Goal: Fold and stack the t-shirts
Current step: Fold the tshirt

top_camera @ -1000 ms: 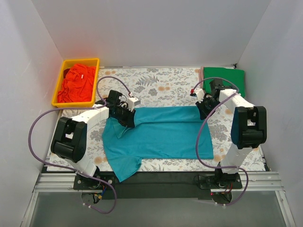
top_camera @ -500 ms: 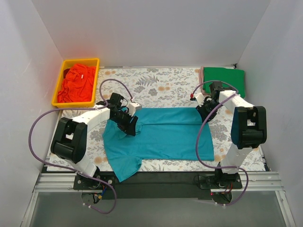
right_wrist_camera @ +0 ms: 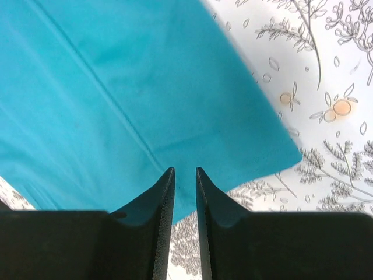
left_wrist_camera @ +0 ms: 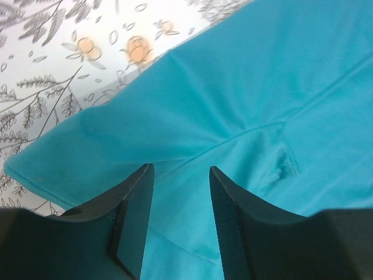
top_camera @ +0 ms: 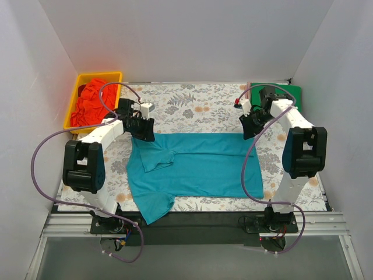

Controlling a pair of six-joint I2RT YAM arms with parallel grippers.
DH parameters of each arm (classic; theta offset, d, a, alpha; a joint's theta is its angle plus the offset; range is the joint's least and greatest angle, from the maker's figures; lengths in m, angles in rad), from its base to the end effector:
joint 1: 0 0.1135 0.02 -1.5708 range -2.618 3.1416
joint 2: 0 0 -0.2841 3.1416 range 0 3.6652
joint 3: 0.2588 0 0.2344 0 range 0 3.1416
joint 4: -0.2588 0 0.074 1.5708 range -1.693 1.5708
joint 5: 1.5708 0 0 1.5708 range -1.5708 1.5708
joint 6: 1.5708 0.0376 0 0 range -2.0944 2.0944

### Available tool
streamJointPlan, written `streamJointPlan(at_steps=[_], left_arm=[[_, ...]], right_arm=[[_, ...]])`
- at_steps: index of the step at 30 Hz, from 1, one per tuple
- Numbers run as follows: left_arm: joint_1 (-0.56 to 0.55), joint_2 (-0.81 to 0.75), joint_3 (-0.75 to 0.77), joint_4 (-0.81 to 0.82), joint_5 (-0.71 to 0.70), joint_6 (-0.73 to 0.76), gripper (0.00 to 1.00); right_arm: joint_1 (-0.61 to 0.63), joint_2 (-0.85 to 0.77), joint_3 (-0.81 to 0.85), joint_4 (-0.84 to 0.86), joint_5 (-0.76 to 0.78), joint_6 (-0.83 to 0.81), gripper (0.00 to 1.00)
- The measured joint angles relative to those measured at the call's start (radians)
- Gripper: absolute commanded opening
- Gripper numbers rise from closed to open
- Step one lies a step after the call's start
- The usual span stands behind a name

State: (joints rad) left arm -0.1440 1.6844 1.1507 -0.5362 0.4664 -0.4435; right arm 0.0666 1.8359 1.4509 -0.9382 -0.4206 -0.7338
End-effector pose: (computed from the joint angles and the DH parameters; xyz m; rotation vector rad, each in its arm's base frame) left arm 0.3236 -0.0640 0.2378 -0.2392 2.6784 -0.8090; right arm 0.3517 0.0388 0.2532 -1.1343 2.4947 0.4409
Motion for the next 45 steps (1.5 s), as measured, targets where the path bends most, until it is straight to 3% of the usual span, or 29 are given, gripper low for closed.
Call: streamJointPlan(at_steps=[12,17,24,27,31,34,38,45], left_arm=[[0.033,0.087,-0.071,0.058,-0.162,-0.078,0.4],[0.065,0.132,-0.037,0.08,-0.171,-0.099,0.39],[0.097,0.317,0.2,0.097,-0.167,-0.105,0.4],[0.098,0.399,0.325,0.077,-0.164,-0.107,0.44],[0.104,0.476,0.49,0.008,-0.134,-0.097,0.54],[0.115,0.453,0.53,-0.056,-0.07,-0.063,0.61],[0.124,0.314,0.484,-0.159,0.04,0.026,0.62],[0.122,-0.13,0.104,-0.285,0.166,0.205,0.56]], right_arm=[[0.01,0.138,-0.056,0.093,0.059,0.12,0.26],[0.013,0.19,-0.003,0.114,0.101,0.181,0.29],[0.024,0.355,0.262,0.156,0.122,0.245,0.33],[0.026,0.434,0.396,0.18,0.138,0.262,0.4],[0.026,0.468,0.478,0.208,0.157,0.268,0.57],[0.026,0.409,0.444,0.204,0.142,0.251,0.64],[0.025,0.185,0.275,0.169,0.109,0.186,0.61],[0.029,-0.241,-0.115,0.127,0.101,0.0,0.45]])
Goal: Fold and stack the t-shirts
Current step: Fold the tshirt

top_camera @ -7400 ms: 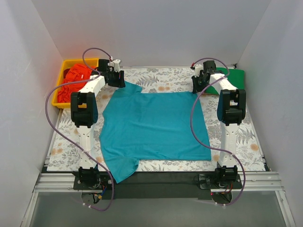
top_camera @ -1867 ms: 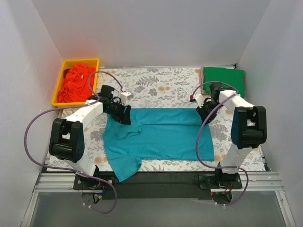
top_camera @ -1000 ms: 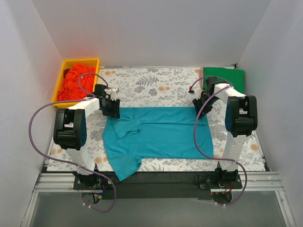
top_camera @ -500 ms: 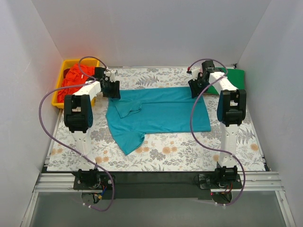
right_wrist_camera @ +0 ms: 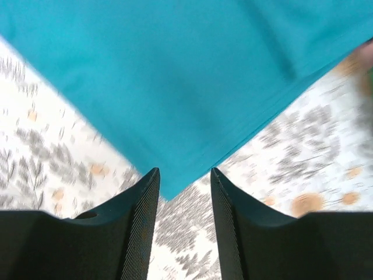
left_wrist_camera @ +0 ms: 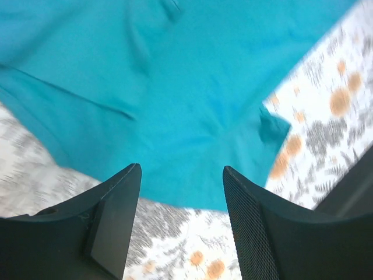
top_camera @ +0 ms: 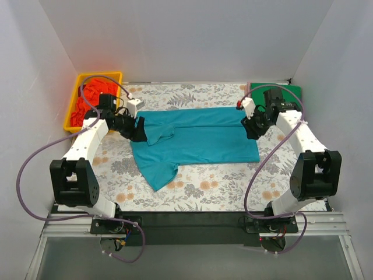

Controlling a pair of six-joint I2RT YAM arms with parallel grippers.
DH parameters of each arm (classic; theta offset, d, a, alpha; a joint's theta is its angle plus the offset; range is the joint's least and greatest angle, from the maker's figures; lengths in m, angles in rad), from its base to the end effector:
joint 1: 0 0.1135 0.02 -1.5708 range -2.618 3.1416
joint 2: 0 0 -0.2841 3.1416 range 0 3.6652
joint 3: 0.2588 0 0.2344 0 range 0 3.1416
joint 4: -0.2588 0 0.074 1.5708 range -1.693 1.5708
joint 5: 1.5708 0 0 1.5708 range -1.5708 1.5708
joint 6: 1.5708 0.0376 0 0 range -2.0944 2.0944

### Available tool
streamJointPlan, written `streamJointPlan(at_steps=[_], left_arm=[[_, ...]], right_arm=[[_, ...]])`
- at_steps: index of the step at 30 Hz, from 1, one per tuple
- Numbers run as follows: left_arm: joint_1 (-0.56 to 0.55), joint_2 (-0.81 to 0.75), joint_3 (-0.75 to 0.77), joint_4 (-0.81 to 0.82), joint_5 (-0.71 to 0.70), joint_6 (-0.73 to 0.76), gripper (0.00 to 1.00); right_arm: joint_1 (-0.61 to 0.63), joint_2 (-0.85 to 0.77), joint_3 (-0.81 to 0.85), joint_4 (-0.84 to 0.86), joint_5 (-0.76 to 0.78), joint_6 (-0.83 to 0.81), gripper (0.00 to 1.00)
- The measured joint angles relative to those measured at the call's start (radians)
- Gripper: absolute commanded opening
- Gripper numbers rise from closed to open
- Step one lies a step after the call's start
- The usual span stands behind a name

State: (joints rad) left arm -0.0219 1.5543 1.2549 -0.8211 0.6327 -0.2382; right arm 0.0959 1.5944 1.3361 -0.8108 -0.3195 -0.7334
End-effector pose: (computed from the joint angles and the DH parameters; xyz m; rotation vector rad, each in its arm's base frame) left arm 0.2944 -0.0287 0.2941 -0.0879 2.6365 -0.9320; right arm 0.3113 0.0418 0.3015 -1.1294 2.3031 0.1863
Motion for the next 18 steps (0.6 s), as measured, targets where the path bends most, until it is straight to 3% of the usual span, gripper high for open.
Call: streamJointPlan(at_steps=[7,18], left_arm=[[-0.002,-0.098,-0.276,-0.058,0.016,0.106,0.56],[-0.002,-0.148,-0.399,-0.008,-0.07,0.195,0.57]], right_arm=[[0.011,-0.051,-0.302,-0.02,0.071,-0.147,0.47],[0.029,-0.045,-0.414,0.103,0.163,-0.211,0.46]])
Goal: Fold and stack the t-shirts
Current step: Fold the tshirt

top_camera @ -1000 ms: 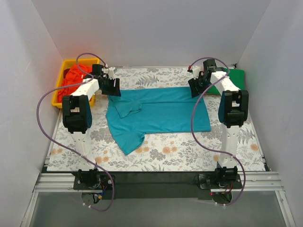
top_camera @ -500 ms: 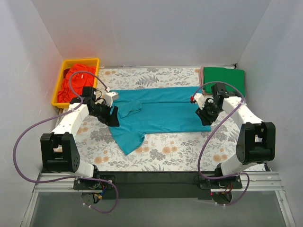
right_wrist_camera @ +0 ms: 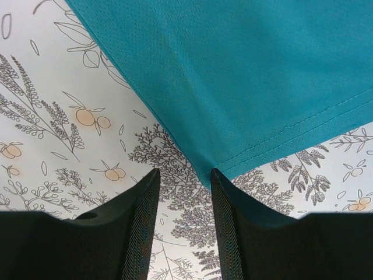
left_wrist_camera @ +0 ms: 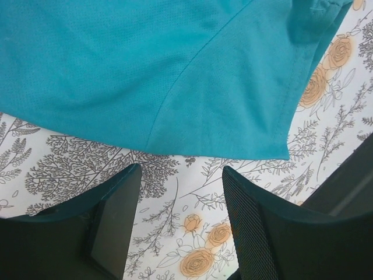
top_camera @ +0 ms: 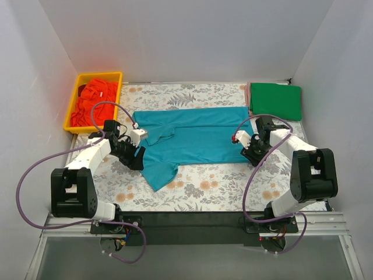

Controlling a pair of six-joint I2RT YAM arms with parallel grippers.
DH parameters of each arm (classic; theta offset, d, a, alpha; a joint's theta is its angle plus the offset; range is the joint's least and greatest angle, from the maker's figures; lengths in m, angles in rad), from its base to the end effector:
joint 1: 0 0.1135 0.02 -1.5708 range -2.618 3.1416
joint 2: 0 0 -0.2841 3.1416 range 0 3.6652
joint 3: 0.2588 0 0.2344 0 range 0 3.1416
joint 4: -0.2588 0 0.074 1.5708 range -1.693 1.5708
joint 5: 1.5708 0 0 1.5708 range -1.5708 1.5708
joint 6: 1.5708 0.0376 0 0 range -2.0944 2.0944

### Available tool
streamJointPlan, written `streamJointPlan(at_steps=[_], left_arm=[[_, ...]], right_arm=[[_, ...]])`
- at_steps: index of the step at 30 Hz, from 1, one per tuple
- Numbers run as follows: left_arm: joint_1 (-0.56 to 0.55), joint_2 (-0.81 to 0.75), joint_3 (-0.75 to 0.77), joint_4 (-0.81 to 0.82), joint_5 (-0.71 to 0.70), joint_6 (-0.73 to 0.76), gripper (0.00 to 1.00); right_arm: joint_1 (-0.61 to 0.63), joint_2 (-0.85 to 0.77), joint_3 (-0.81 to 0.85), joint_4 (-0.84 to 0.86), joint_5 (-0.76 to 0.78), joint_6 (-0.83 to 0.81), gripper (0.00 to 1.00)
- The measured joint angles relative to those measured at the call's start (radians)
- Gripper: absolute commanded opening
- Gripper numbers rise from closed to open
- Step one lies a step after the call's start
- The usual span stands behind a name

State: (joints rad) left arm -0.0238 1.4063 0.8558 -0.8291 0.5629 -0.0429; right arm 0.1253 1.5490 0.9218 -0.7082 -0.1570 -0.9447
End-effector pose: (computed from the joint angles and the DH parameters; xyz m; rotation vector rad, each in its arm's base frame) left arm 0.2175 -0.0253 0.2225 0.0519 2.8567 -0.8345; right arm 0.2556 0.0381 0.2050 -1.4825 2.4493 0.0717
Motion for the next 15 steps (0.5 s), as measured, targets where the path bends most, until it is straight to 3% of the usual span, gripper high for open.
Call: streamJointPlan(at_steps=[5,9,15], left_arm=[[-0.005,0.0,-0.011,0.029,-0.027,0.032,0.57],[-0.02,-0.004,-0.033,0.053,-0.051,0.087,0.57],[-0.083,-0.023,-0.064,0.085,-0.076,0.142,0.53]], right_arm=[[0.003,0.013,-0.04,0.051,0.029,-0.01,0.35],[0.008,0.014,-0.042,0.079,0.05,-0.013,0.17],[0.014,0.018,-0.041,0.094,0.072,-0.01,0.01]])
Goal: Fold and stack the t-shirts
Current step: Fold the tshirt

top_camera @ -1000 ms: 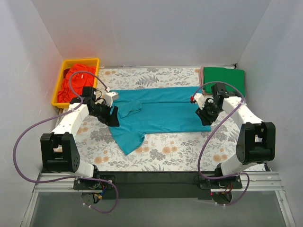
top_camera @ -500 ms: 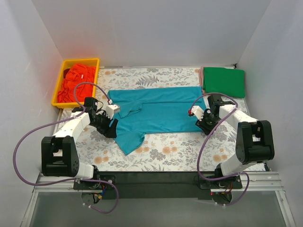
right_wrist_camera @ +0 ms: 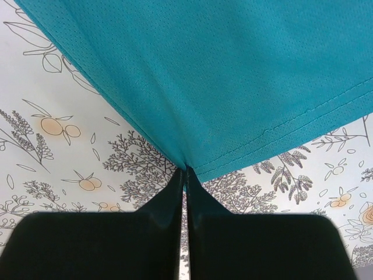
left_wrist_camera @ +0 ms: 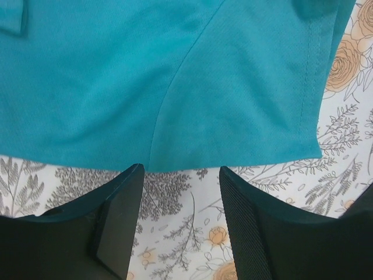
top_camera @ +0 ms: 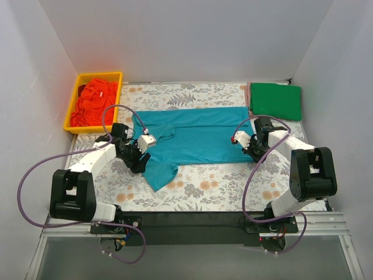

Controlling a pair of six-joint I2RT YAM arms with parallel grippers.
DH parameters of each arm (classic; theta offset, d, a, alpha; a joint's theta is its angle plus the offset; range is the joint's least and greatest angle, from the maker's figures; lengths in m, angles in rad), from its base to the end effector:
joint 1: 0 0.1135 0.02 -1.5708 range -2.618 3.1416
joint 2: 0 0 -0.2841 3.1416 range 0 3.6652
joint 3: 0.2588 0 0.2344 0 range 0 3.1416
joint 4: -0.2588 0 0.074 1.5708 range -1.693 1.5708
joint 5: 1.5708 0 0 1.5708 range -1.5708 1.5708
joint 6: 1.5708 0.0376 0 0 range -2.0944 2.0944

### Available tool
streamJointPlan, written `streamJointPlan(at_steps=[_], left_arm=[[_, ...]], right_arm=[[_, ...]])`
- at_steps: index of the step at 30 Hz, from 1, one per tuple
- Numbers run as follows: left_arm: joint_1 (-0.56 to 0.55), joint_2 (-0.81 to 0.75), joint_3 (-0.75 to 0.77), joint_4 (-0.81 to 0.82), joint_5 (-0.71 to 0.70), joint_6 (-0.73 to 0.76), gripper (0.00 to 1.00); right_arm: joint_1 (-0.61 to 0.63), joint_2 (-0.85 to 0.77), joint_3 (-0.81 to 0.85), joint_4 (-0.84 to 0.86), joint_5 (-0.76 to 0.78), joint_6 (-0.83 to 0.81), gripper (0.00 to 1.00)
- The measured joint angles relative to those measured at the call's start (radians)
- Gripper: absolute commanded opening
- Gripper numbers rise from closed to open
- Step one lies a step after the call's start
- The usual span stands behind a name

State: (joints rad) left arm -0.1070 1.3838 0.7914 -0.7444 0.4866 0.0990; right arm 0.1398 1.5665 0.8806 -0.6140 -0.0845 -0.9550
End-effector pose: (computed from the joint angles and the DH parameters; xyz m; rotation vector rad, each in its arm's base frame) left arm 0.2104 -0.0403 0.2116 0.3730 2.8056 -0.7036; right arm 0.2590 0.0396 0.1931 -1.5023 2.4330 -0.0435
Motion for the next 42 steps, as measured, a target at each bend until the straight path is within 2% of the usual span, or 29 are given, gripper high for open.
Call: streamJointPlan(at_steps=[9,12,15,16,17,19,21,28,30,35,38,42], left_arm=[[-0.211,-0.031,-0.106,0.087,-0.073,0.005,0.49],[-0.228,-0.034,-0.129,0.123,-0.113,-0.002,0.48],[-0.238,-0.043,-0.147,0.174,-0.159,-0.002,0.31],[-0.239,-0.048,-0.154,0.189,-0.173,0.001,0.19],[-0.24,-0.055,-0.159,0.198,-0.182,0.003,0.13],[-0.241,-0.065,-0.164,0.194,-0.193,0.011,0.03],[-0.242,-0.074,-0.164,0.174,-0.202,0.019,0.0],[-0.242,-0.17,-0.146,-0.062,-0.18,0.024,0.0],[-0.242,-0.231,-0.115,-0.15,-0.16,0.024,0.0],[-0.242,-0.295,-0.058,-0.253,-0.137,0.022,0.0],[-0.238,-0.294,-0.003,-0.298,-0.132,0.016,0.0],[-0.187,-0.227,0.115,-0.318,-0.118,0.02,0.0]], right_arm=[[0.005,0.0,0.0,0.001,0.007,0.002,0.01],[0.005,0.0,0.0,0.0,0.007,0.003,0.01],[0.005,0.001,0.0,0.0,0.007,0.003,0.01],[0.005,0.001,0.0,0.0,0.007,0.004,0.01],[0.005,0.001,0.001,0.0,0.007,0.004,0.01],[0.005,0.003,0.006,-0.005,0.006,0.005,0.01],[0.005,0.005,0.008,-0.01,0.003,0.005,0.01],[0.018,-0.031,0.005,-0.06,-0.024,0.005,0.01],[0.02,-0.084,0.002,-0.094,-0.032,0.003,0.01],[0.02,-0.247,-0.012,-0.16,-0.047,-0.011,0.01],[0.019,-0.29,-0.008,-0.184,-0.049,-0.018,0.01],[0.018,-0.222,0.056,-0.219,-0.049,-0.021,0.01]])
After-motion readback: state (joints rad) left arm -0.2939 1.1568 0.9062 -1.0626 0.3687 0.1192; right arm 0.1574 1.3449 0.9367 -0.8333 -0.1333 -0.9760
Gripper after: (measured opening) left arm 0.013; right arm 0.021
